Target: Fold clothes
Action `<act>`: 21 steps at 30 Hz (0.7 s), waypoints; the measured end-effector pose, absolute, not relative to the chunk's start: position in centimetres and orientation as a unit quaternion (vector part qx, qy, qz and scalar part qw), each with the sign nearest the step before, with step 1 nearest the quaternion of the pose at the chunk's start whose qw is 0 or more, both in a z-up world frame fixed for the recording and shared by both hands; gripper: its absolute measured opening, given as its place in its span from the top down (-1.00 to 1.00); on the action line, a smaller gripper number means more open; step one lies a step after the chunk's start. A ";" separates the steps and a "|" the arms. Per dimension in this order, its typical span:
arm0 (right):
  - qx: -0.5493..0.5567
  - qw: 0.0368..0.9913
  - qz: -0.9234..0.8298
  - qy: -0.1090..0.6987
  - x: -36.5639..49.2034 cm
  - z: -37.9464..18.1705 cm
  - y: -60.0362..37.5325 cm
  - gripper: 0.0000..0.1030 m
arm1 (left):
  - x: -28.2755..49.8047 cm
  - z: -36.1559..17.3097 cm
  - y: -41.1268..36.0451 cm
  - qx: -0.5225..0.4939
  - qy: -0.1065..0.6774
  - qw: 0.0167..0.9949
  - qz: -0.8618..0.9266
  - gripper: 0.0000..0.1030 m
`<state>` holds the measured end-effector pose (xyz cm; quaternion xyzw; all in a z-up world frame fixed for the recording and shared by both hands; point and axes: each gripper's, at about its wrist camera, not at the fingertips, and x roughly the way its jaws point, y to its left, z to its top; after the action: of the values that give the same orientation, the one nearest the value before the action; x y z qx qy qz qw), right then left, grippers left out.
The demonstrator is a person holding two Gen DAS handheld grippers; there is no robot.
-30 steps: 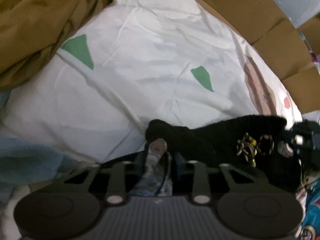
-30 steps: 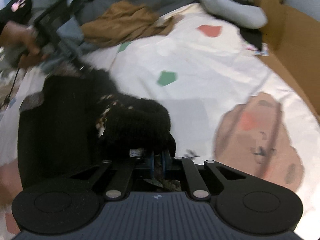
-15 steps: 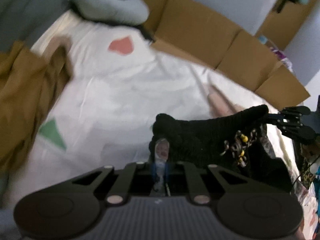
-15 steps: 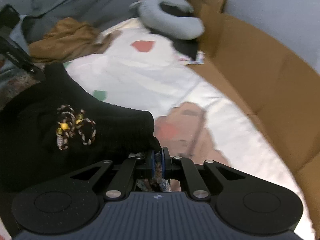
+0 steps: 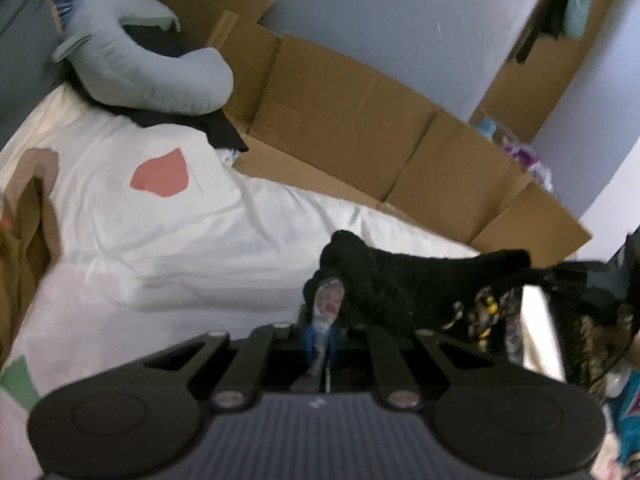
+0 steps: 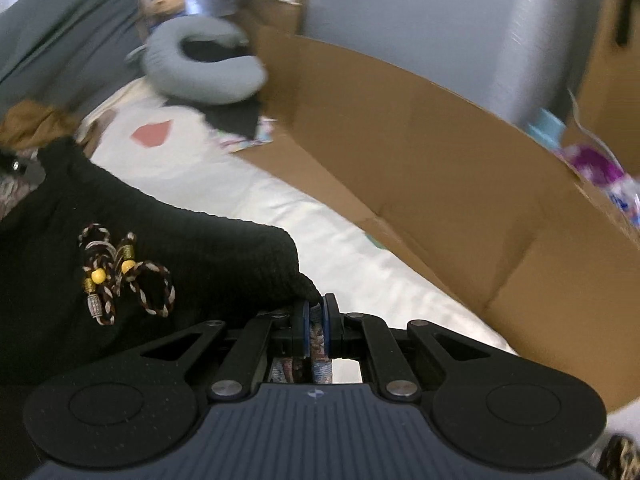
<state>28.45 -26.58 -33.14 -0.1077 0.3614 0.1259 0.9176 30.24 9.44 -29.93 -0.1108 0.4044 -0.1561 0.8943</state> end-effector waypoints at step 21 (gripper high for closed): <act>-0.076 0.908 0.138 0.390 31.9 -38.8 -27.0 0.37 | 34.3 -33.5 5.4 0.021 0.444 0.880 -0.166 0.33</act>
<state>31.93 -26.95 -38.76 -0.0757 0.3895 0.1378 0.9075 34.33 5.37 -33.53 0.0208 0.4442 -0.1656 0.8802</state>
